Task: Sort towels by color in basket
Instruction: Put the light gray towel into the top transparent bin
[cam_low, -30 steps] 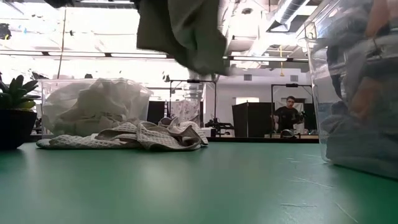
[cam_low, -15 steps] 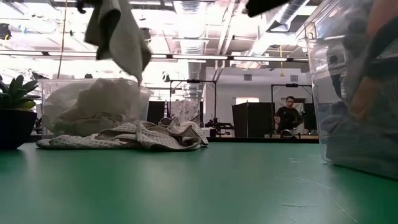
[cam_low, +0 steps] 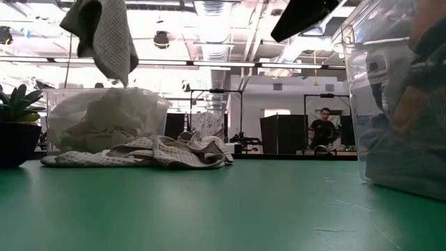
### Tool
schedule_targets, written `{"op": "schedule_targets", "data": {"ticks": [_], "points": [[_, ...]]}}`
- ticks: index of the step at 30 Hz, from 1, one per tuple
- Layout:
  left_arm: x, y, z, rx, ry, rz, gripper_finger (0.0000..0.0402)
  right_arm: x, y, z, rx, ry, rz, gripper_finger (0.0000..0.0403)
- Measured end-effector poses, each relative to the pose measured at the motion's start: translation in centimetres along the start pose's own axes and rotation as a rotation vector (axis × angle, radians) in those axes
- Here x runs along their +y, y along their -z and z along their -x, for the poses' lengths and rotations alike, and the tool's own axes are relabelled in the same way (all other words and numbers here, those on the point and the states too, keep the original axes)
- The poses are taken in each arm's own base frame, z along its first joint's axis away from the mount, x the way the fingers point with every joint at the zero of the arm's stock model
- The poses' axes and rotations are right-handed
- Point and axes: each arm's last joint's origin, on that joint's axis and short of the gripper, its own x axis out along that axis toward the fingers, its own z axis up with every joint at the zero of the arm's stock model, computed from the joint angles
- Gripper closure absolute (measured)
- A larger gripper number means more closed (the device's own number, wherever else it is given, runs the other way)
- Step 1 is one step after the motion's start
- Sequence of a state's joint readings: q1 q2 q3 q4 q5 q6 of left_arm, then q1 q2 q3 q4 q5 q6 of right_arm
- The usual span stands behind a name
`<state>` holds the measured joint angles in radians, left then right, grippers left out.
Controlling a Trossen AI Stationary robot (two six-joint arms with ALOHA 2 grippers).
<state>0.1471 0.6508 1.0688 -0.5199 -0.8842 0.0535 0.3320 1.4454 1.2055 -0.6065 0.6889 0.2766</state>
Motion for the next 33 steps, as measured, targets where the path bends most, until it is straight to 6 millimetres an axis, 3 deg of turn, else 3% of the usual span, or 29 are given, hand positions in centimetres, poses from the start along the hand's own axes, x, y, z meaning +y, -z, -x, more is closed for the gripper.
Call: {"op": "schedule_targets", "data": {"ticks": [7, 11, 15, 19, 23, 33], "points": [[-0.3, -2.7, -0.9, 0.054, -0.238, -0.274, 0.0401, -0.3, -0.3, -0.3, -0.014, 0.010, 0.014, 0.0223], [0.4, -4.1, -0.3, 0.047, -0.258, -0.367, 0.0401, -0.3, -0.3, -0.2, -0.014, 0.009, 0.022, 0.0223], [1.1, -4.1, 0.2, 0.055, -0.258, -0.456, 0.0401, -0.3, -0.3, -0.3, -0.013, 0.010, 0.044, 0.0223], [0.9, -3.2, 0.1, 0.108, -0.232, -0.525, 0.0401, -0.6, -0.5, -0.5, -0.022, 0.016, 0.036, 0.0223], [-0.7, -1.7, -1.2, 0.205, -0.194, -0.619, 0.0401, -0.7, -0.7, -0.6, -0.039, 0.017, 0.030, 0.0223], [-5.1, 3.1, -7.3, 0.412, -0.238, -0.628, 0.0401, -0.5, -1.0, -0.5, -0.062, 0.005, 0.025, 0.0223]]}}
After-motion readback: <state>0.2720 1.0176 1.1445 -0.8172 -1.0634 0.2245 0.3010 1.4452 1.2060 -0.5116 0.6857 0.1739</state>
